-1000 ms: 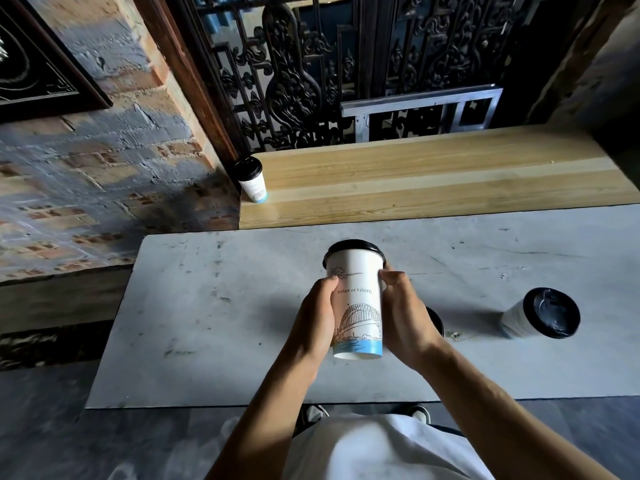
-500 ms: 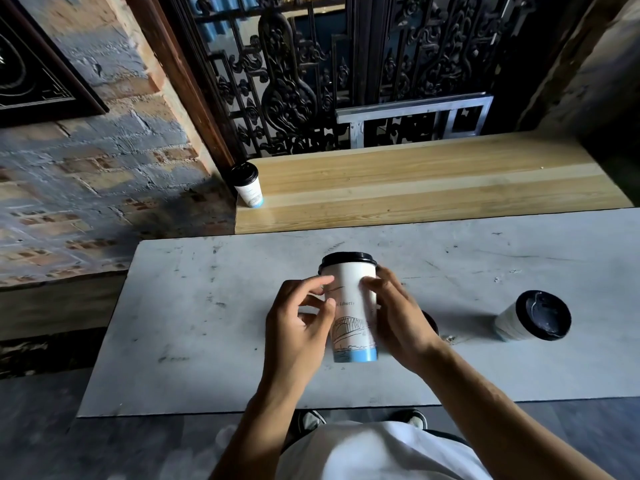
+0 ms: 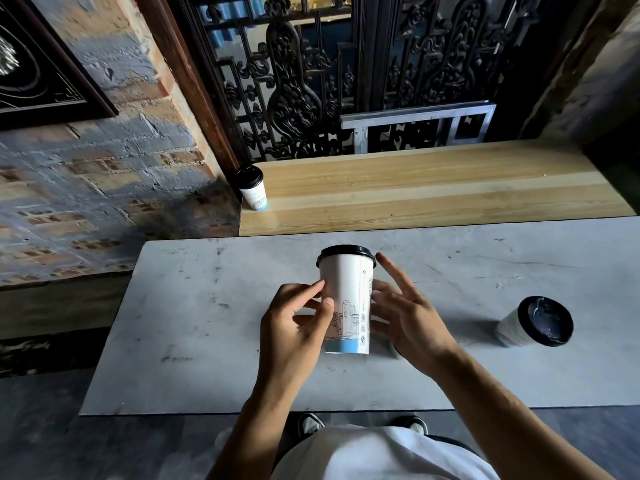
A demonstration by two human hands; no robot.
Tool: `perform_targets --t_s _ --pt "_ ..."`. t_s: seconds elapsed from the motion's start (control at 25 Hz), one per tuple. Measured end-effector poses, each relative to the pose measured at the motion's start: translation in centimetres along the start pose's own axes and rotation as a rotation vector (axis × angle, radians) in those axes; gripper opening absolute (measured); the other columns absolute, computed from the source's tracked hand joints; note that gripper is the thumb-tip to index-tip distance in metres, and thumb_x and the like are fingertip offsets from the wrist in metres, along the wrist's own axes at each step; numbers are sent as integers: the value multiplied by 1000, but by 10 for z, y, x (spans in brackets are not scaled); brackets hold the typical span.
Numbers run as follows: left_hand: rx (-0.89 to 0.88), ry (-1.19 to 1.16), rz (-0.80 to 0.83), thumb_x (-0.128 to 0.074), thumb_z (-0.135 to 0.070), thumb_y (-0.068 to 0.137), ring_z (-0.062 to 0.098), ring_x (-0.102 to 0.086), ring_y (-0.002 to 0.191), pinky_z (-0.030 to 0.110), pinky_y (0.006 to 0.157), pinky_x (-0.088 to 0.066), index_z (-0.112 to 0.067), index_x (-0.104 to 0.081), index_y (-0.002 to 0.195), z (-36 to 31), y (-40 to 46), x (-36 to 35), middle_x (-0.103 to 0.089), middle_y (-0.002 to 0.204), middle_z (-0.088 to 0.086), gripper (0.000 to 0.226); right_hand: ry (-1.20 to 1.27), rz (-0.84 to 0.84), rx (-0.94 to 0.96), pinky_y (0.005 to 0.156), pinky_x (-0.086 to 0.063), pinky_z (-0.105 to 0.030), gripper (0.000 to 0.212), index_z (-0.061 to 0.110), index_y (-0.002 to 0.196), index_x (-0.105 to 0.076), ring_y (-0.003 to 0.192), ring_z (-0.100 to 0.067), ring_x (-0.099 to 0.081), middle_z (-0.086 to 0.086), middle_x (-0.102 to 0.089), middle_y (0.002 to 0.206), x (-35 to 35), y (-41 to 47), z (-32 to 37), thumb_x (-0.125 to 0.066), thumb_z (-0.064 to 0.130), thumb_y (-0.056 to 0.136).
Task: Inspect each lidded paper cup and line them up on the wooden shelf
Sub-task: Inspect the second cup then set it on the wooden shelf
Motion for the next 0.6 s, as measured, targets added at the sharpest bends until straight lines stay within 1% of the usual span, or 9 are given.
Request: perform_targets --t_s 0.08,0.12,0.2,0.28,0.36,0.44,0.52,0.6 --pt "24 -6 -6 -75 -13 90 2 -69 80 13 69 -52 -15 -76 113 2 -1 0 -69 102 -1 23 3 -6 11 94 -53 -53 63 35 147 -51 106 -35 -67 -15 -69 131 2 0 2 -65 10 91" --pt "29 -12 -2 -74 -11 91 4 -69 80 15 71 -52 -16 -75 113 3 0 0 -70 100 0 23 -10 -11 15 92 -54 -50 65 32 147 -51 107 -33 -68 -13 -71 130 2 0 3 -68 13 87" --pt "8 -12 13 -69 -2 91 9 -69 85 18 75 -54 -18 -76 111 2 0 -1 -71 99 1 27 -35 -28 17 87 -57 -43 67 27 147 -51 103 -29 -71 -10 -75 122 3 1 5 -72 17 84" --pt "-38 9 22 -64 7 89 13 -69 88 18 77 -55 -19 -78 108 -1 0 -2 -69 100 -1 35 -36 -36 6 82 -56 -40 68 23 146 -53 95 -26 -72 -10 -76 110 3 2 4 -74 17 82" --pt "-79 30 21 -62 13 87 16 -69 89 18 77 -56 -20 -80 104 -3 0 -2 -68 100 -3 41 -24 -25 -11 84 -54 -42 64 20 143 -56 93 -26 -70 -14 -75 107 1 3 1 -72 16 81" --pt "-86 34 14 -61 16 85 16 -70 89 20 77 -57 -21 -80 101 -3 -2 -2 -67 99 -4 44 -11 -7 -19 84 -51 -41 57 19 141 -59 90 -25 -68 -14 -76 105 -1 3 0 -65 12 85" --pt "-40 0 -6 -62 13 87 16 -71 88 20 77 -57 -21 -80 98 2 -4 -1 -70 99 -4 40 4 -1 -17 82 -49 -41 50 18 138 -61 86 -26 -67 -13 -76 103 0 4 0 -55 3 91" --pt "27 -44 -29 -65 3 90 14 -72 89 21 77 -56 -23 -79 96 10 -5 0 -74 99 -4 30 25 2 -3 86 -49 -45 52 19 137 -62 93 -32 -66 -17 -74 113 4 5 1 -51 -4 92"
Point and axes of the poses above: each hand's wrist, its own y-axis towards the middle knuckle, its own x-axis out of the back of the hand, z = x × y, the point moved 9 cm from there along y, towards the middle knuckle
